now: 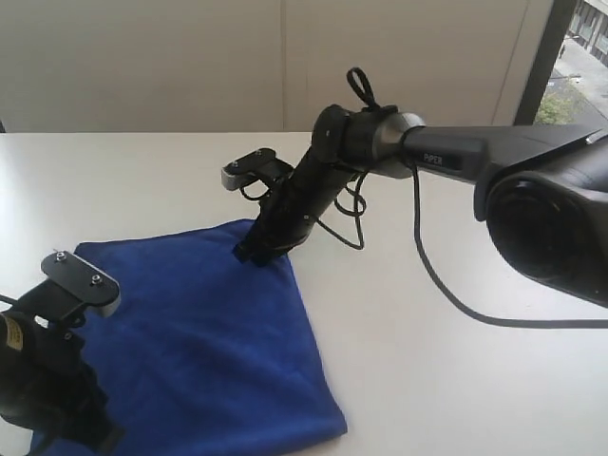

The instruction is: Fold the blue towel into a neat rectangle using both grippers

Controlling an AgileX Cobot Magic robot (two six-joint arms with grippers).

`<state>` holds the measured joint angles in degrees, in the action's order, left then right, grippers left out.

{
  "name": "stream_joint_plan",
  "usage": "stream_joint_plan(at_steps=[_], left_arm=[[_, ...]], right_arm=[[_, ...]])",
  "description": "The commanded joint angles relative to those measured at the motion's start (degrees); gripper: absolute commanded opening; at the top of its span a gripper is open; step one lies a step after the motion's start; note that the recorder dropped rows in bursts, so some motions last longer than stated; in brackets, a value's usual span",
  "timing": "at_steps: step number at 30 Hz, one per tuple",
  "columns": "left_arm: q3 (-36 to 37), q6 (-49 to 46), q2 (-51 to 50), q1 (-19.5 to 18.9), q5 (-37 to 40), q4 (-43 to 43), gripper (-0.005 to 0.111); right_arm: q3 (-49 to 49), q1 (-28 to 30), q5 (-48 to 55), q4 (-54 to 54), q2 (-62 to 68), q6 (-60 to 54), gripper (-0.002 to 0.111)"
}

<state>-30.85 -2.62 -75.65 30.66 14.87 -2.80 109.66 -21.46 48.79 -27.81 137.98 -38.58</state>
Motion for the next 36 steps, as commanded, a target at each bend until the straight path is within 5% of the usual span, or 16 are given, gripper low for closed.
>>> stream_joint_plan(at_steps=[1, 10, 27, 36], left_arm=[[0.5, -0.1, 0.7, 0.3, -0.2, -0.6, 0.000], [0.5, -0.7, 0.7, 0.3, -0.7, -0.6, 0.000], [0.5, -1.2, 0.7, 0.3, -1.7, -0.6, 0.000], [0.5, -1.8, 0.7, 0.3, -1.5, -0.6, 0.000]], right_arm=[[-0.1, 0.2, -0.4, 17.3, 1.4, 10.7, 0.000], [-0.1, 1.4, 6.8, 31.7, 1.4, 18.1, 0.000], [-1.8, 4.8, 8.3, 27.8, -9.6, 13.0, 0.000], [-26.1, 3.6, 2.2, 15.6, -27.7, 7.1, 0.000]])
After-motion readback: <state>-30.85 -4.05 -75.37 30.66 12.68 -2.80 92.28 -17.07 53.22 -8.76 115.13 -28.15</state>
